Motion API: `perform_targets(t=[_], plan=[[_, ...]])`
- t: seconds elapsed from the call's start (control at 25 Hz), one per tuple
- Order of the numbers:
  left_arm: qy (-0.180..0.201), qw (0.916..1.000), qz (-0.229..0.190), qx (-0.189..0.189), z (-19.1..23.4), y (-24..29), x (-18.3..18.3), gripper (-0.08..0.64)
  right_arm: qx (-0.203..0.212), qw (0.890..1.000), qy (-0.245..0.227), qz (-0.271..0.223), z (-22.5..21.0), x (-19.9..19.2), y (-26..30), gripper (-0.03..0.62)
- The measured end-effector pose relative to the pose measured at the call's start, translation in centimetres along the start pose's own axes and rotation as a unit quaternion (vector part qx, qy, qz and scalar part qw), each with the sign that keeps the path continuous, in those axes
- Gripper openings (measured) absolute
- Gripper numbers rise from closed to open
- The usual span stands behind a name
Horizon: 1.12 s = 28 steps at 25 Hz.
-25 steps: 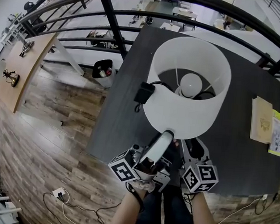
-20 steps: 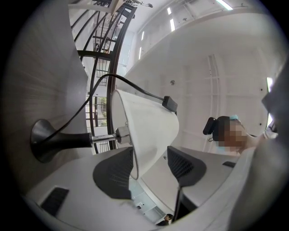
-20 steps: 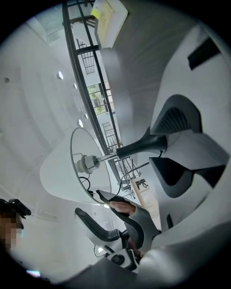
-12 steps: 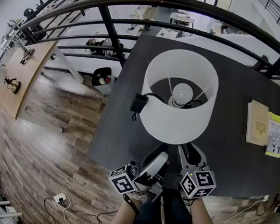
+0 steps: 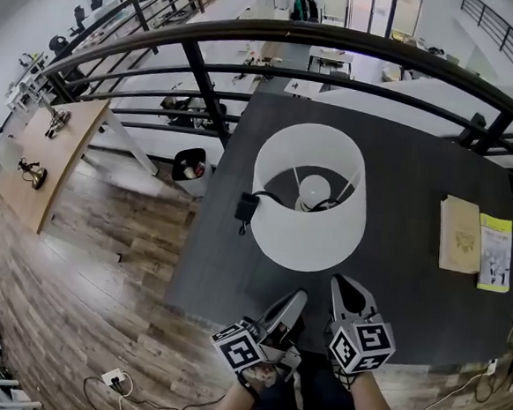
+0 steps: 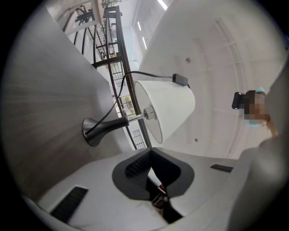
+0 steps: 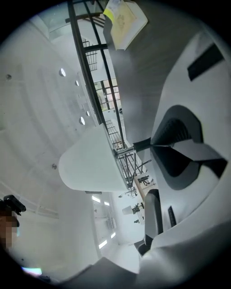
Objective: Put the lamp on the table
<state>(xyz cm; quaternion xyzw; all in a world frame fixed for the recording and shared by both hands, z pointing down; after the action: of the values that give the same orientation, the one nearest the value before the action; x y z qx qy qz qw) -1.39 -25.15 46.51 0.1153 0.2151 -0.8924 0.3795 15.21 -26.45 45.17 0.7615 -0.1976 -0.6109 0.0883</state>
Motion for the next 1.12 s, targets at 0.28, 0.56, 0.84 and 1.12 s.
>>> perform_targets(t=[0.28, 0.56, 0.84, 1.12], plan=[[0.024, 0.9991, 0.014, 0.033, -2.1, 0.5, 0.1, 0.012, 0.000, 1.000, 0.018, -0.011, 0.1, 2.1, -2.0, 0.011], [0.029, 0.9995, 0.009, 0.009, -5.0, 2.0, 0.5, 0.011, 0.008, 0.999, 0.025, -0.018, 0.9, 3.8, -4.1, 0.009], [0.026, 0.9996, 0.013, -0.002, -5.9, 3.1, -0.8, 0.008, 0.009, 0.999, 0.019, -0.037, 0.1, 5.0, -5.6, 0.009], [0.029, 0.9995, 0.012, -0.003, -6.5, 3.5, -1.0, 0.008, 0.015, 0.999, 0.020, -0.044, 0.1, 5.6, -6.0, 0.009]])
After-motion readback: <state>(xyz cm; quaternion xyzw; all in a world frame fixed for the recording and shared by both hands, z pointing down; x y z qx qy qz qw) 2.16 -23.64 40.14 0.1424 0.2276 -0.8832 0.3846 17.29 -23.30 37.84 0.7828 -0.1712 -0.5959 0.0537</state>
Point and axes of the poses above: the fingertips, and each gripper's own axes: y forward along the fingers, z to its left, x out of its top, the point moved 8 cm from there along -y, backward along the fingers, and after that the axes turned 11 degrees about -x, right-handed, at the moved point
